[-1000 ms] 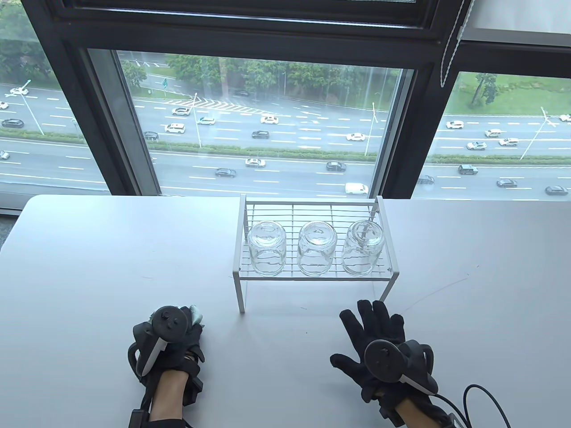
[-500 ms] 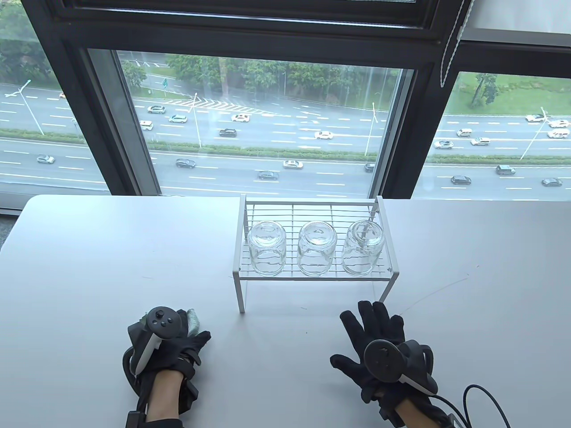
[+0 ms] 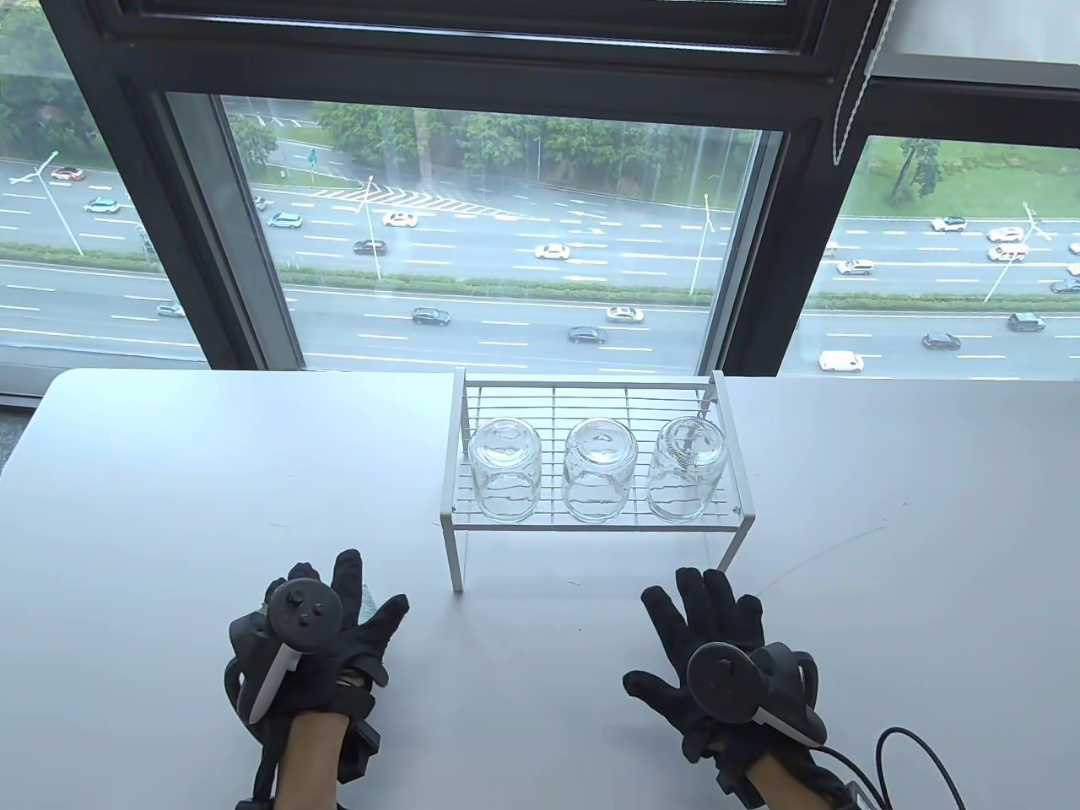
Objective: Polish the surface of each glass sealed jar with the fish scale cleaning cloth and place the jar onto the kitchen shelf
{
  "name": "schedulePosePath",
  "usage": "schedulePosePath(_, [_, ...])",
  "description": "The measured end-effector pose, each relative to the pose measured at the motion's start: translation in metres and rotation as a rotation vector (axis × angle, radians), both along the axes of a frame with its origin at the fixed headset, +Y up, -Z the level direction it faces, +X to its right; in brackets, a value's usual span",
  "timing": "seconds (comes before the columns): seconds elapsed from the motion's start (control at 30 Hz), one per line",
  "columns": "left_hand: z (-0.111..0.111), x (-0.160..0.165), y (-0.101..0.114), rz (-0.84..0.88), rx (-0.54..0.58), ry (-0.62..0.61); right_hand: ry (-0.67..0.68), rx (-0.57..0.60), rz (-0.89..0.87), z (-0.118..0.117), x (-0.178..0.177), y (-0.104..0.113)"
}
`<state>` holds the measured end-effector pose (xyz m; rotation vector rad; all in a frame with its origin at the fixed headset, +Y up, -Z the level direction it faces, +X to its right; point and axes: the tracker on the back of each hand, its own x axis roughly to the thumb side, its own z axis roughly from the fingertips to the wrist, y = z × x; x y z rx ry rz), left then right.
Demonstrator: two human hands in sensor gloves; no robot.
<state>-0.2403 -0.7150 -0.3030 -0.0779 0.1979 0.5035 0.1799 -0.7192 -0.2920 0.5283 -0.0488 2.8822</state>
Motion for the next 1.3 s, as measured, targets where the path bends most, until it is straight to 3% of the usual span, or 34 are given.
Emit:
schedulePosePath(0.13, [0.007,0.027,0.016,-0.021,0.173,-0.138,0.000,0.008,0.013,0.000,0.000,0.000])
schedulePosePath(0.33, [0.012,0.063,0.018,-0.044,0.256,-0.273,-0.002,0.018,0.013,-0.001,0.000,0.001])
schedulePosePath(0.5, [0.014,0.087,0.013,-0.049,0.263,-0.376,-0.009,0.032,0.002,0.000,0.002,0.003])
schedulePosePath(0.77, [0.015,0.116,0.002,-0.091,0.169,-0.500,-0.021,0.047,0.005,-0.001,0.006,0.005])
schedulePosePath(1.3, [0.011,0.122,-0.008,-0.092,0.154,-0.535,-0.019,0.037,0.020,-0.003,0.006,0.004])
